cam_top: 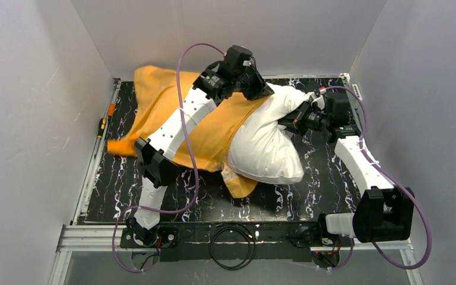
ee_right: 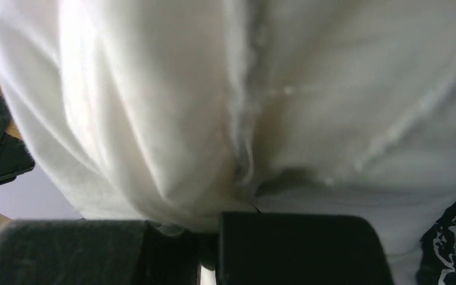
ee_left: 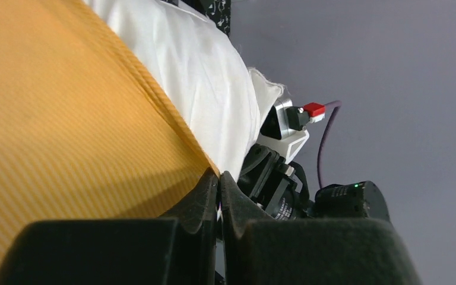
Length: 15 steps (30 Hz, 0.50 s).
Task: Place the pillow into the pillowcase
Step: Stuff the pillow into the pillowcase.
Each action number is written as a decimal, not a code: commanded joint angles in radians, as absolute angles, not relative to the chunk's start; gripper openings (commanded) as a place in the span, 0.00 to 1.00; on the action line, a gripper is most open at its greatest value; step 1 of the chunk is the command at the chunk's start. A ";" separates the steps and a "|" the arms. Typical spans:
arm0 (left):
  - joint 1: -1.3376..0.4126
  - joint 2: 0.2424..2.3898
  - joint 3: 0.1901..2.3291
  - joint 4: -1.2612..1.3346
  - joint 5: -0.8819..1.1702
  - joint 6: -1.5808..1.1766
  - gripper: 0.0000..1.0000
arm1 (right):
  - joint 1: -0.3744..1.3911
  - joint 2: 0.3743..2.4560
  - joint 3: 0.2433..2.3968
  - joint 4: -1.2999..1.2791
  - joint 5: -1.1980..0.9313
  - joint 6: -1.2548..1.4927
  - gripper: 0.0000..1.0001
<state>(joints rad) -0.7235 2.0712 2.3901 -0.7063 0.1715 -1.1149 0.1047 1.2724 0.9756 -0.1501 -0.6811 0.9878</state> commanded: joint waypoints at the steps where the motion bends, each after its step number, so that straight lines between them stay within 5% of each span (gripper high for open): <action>1: -0.926 2.033 2.429 -0.455 0.305 -1.085 0.00 | 0.172 1.321 1.014 0.124 -0.862 1.078 0.01; 15: -1.050 1.998 2.456 -0.516 0.205 -0.895 0.00 | 0.174 1.445 1.058 0.150 -0.864 1.070 0.01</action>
<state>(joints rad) -0.8837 2.1090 2.3878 -0.6731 -0.0654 -0.8997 0.1471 1.4261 0.9894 -0.0895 -0.8673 1.0260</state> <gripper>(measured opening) 0.008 0.100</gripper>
